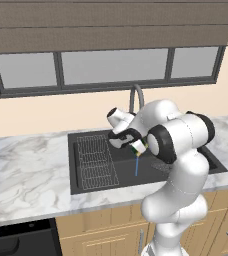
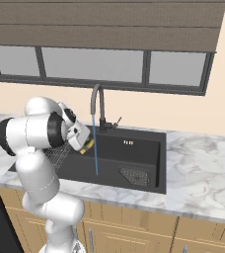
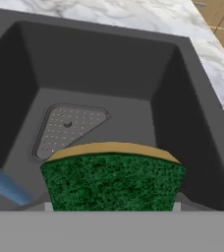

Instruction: Soak the sponge with water for a few seconds and then drop it inside the sink.

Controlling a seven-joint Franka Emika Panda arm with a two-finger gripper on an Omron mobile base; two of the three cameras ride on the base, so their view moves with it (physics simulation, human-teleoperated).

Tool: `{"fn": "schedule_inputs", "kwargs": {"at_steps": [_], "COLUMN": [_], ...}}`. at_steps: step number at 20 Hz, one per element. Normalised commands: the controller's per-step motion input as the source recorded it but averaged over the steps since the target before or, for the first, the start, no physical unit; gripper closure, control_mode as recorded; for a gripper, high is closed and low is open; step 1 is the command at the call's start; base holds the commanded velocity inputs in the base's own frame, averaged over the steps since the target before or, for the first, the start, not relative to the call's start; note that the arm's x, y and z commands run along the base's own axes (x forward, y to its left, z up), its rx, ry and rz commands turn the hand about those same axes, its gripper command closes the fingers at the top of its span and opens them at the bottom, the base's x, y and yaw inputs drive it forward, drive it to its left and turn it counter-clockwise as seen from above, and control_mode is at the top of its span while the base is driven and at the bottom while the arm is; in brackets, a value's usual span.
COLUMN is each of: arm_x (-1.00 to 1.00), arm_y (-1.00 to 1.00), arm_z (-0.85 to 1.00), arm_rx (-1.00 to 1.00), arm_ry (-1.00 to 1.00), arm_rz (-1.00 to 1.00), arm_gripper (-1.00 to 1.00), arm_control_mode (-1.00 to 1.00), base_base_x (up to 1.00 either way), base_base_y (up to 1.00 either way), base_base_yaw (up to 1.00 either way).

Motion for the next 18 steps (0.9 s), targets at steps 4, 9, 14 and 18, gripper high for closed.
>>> {"fn": "schedule_inputs", "kwargs": {"at_steps": [4, 9, 14, 18], "arm_x": [0.37, 0.37, 0.30, 0.33], "arm_y": [0.00, 0.00, 0.00, 0.00], "arm_z": [-0.22, -0.21, -0.12, -0.13], "arm_rx": [0.00, 0.00, 0.00, 0.00], "arm_ry": [0.00, 0.00, 0.00, 0.00], "arm_rz": [0.00, 0.00, 0.00, 0.00], "arm_gripper": [1.00, 1.00, 1.00, 1.00], "arm_control_mode": [-1.00, -1.00, -1.00, -1.00], "base_base_x": [0.00, 0.00, 0.00, 0.00], "base_base_y": [0.00, 0.00, 0.00, 0.00], "base_base_yaw": [0.00, 0.00, 0.00, 0.00]}}
